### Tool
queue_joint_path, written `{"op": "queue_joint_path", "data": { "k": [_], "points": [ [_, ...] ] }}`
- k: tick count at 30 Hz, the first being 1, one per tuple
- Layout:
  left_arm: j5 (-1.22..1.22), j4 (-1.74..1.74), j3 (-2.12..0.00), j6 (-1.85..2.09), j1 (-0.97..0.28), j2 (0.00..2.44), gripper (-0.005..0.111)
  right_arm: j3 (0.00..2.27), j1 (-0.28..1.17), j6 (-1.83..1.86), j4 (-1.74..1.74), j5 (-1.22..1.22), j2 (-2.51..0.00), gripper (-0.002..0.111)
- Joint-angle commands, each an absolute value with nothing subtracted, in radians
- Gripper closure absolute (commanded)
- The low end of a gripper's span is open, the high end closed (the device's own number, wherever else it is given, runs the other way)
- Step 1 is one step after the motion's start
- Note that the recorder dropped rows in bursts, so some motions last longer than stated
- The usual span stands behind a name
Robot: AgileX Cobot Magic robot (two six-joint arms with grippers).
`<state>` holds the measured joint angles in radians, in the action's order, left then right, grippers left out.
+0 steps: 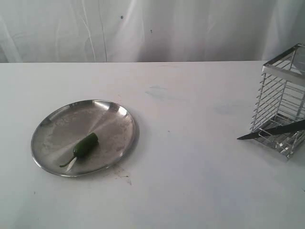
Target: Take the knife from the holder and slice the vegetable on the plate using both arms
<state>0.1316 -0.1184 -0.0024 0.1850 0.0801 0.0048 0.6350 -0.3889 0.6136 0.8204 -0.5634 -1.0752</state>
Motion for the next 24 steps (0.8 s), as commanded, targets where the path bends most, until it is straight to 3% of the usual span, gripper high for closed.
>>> {"op": "queue_joint_path", "data": {
  "k": [1,16,17,22,24],
  "points": [
    [0.127,-0.125,0.000,0.184,0.073,0.000,0.107,0.613,-0.388,0.625,0.867,-0.494,-1.068,0.108],
    [0.127,-0.125,0.000,0.184,0.073,0.000,0.107,0.527,-0.388,0.667,0.913,-0.493,-1.059,0.108],
    [0.127,-0.125,0.000,0.184,0.073,0.000,0.107,0.522,-0.388,0.667,0.915,-0.491,-1.059,0.105],
    [0.127,-0.125,0.000,0.184,0.073,0.000,0.107,0.518,-0.355,0.667,0.924,-0.481,-1.091,0.063],
    [0.127,-0.125,0.000,0.184,0.073,0.000,0.107,0.526,-0.355,0.667,0.924,-0.461,-1.086,0.061]
  ]
}}
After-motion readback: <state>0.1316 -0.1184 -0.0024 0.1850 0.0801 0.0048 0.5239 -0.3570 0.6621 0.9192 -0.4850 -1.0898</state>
